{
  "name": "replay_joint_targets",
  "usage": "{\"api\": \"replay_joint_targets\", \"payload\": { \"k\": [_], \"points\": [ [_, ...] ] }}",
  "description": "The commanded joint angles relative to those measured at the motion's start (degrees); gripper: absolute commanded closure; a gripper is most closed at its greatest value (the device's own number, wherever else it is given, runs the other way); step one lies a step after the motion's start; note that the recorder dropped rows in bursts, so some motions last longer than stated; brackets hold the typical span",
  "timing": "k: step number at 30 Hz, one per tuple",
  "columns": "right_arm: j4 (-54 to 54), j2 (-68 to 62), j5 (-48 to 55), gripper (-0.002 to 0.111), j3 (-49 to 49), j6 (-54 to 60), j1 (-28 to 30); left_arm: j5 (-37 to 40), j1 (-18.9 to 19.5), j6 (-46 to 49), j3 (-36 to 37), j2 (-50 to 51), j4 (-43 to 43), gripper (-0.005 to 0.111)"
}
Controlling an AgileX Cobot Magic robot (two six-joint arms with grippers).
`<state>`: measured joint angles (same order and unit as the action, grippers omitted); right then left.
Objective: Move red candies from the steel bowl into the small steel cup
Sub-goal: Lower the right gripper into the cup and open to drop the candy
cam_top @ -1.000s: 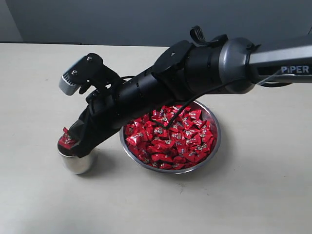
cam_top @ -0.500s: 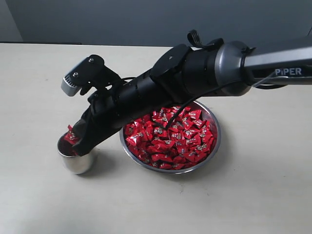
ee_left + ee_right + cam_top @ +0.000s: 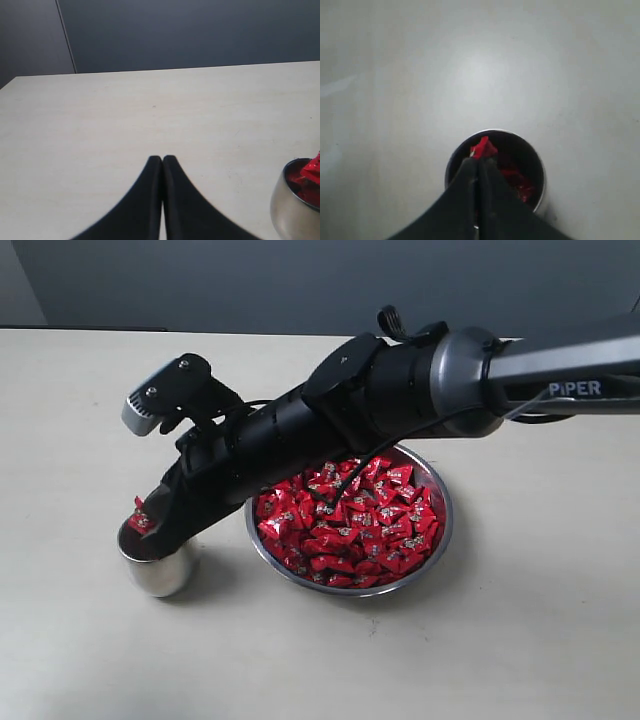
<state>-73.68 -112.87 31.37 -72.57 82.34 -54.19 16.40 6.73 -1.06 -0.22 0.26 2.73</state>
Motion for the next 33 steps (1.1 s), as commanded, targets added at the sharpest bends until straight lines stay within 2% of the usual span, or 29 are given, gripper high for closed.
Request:
{"api": "replay_joint_targets", "payload": {
  "k": [1,18,20,24,25,33],
  "points": [
    [0.3,0.0,2.4,0.109,-0.4,0.1,-0.1,-0.1,0.0,-0.1,0.2,-0.3,-0.1,0.106],
    [2.3,0.0,0.1,0.108,-0.4,-0.7,-0.1,-0.1,0.0,-0.1,0.2,-0.3,-0.1,0.106],
    [4.1,0.0,-0.2,0.1,-0.4,-2.9,-0.1,-0.1,0.0,-0.1,0.2,-0.3,-0.1,0.106],
    [4.4,0.0,-0.2,0.07,-0.4,-4.8,-0.1,-0.1,0.0,-0.1,0.2,-0.3,-0.1,0.106],
    [4.4,0.0,-0.5,0.065,-0.4,-4.9,-0.1,-0.1,0.0,-0.1,0.2,-0.3,-0.1,0.106],
    [4.4,0.0,-0.5,0.069,-0.4,-5.0,-0.1,-0.1,0.0,-0.1,0.2,-0.3,-0.1,0.106]
  ]
}}
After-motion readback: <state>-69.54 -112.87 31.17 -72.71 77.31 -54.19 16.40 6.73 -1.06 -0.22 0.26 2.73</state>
